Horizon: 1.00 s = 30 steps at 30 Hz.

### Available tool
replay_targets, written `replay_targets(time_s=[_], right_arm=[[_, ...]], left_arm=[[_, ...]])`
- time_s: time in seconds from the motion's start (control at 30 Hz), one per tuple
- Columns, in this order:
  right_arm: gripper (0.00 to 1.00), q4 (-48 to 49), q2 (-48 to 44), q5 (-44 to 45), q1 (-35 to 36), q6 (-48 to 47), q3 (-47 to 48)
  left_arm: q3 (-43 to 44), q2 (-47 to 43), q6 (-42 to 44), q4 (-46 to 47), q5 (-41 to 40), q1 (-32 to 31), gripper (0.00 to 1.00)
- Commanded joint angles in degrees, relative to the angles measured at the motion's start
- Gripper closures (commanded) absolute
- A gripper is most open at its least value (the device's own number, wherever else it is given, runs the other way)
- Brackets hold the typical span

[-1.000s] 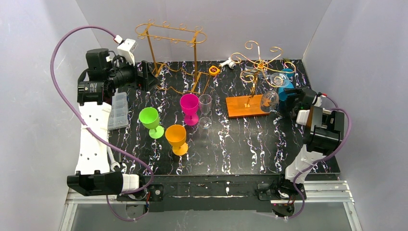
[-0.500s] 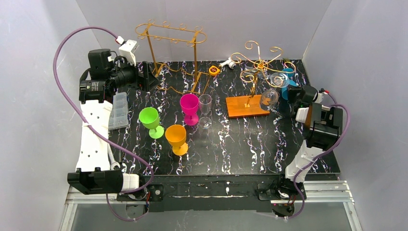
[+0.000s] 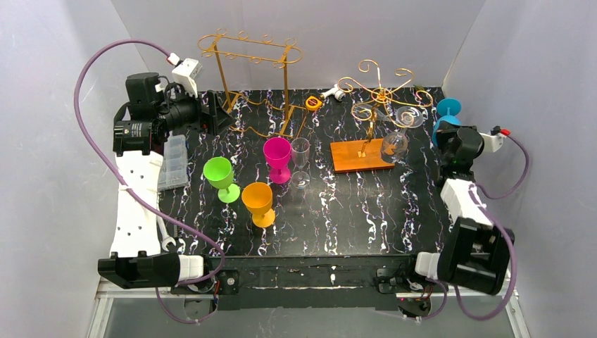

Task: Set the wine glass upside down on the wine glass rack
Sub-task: Pick up the wine glass at the center of the board, then turn the wine glass upside down at the wine rack.

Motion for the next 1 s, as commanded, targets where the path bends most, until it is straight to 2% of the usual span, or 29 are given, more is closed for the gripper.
replay_targets(time_s=[0.0, 0.07, 0.13, 0.23, 0.3, 0.43, 0.6, 0.67, 0.7, 0.77, 0.87, 0.9, 0.97], right_arm=[[0.99, -5.65, -9.99, 1.38, 0.41, -5.56, 0.34], [0.99, -10.21, -15.93, 0.99, 1.08, -7.37, 1.86], [0.99, -18.15, -22.14, 3.83, 3.28, -10.34, 4.80], [0.99, -24.08, -29.58, 6.77, 4.56, -13.85, 9.60], [0.99, -27.66, -31.65, 8.04, 5.16, -15.66, 14.78], [0.99, -27.45, -33.50, 3.28, 5.27, -15.51, 22.18], [0.99, -21.33, -33.28, -8.45, 5.45, -14.45, 28.28], [0.99, -15.05, -31.03, -18.46, 5.74, -12.84, 30.08], [0.99, -14.24, -29.54, -22.12, 5.93, -11.49, 31.85], [0.99, -4.20, -25.83, -32.22, 6.02, -4.75, 32.27], [0.99, 3.77, -21.23, -42.74, 7.74, 2.12, 33.40], [0.99, 4.42, -20.23, -44.88, 9.10, 2.43, 33.81], [0.99, -0.26, -18.34, -47.63, 13.60, -1.49, 36.28]], left_arm=[[0.92, -2.65, -1.10, -1.09, 3.24, 0.20, 0.22], [1.34, -2.69, -1.78, -1.08, 4.59, 0.20, 0.22], [1.70, -2.72, -2.22, -1.04, 5.97, 0.20, 0.22], [2.33, -2.18, -3.21, -0.58, 8.33, 0.20, 0.21], [3.23, -1.86, -3.60, 0.00, 10.22, 0.20, 0.21], [4.97, -1.60, -3.77, 1.41, 13.41, 0.20, 0.20], [5.79, -3.01, -3.46, 4.37, 17.19, 0.19, 0.17], [5.61, -3.79, -3.56, 6.60, 18.59, 0.15, 0.12], [5.66, -4.16, -3.85, 8.10, 19.17, 0.12, 0.10], [6.32, -4.25, -4.73, 11.40, 19.88, 0.11, 0.08], [9.20, -2.93, -7.71, 16.06, 20.67, 0.03, 0.02], [10.24, -2.32, -8.41, 17.60, 20.95, -0.04, 0.02], [13.52, -0.59, -9.66, 20.50, 21.17, -0.62, 0.02]])
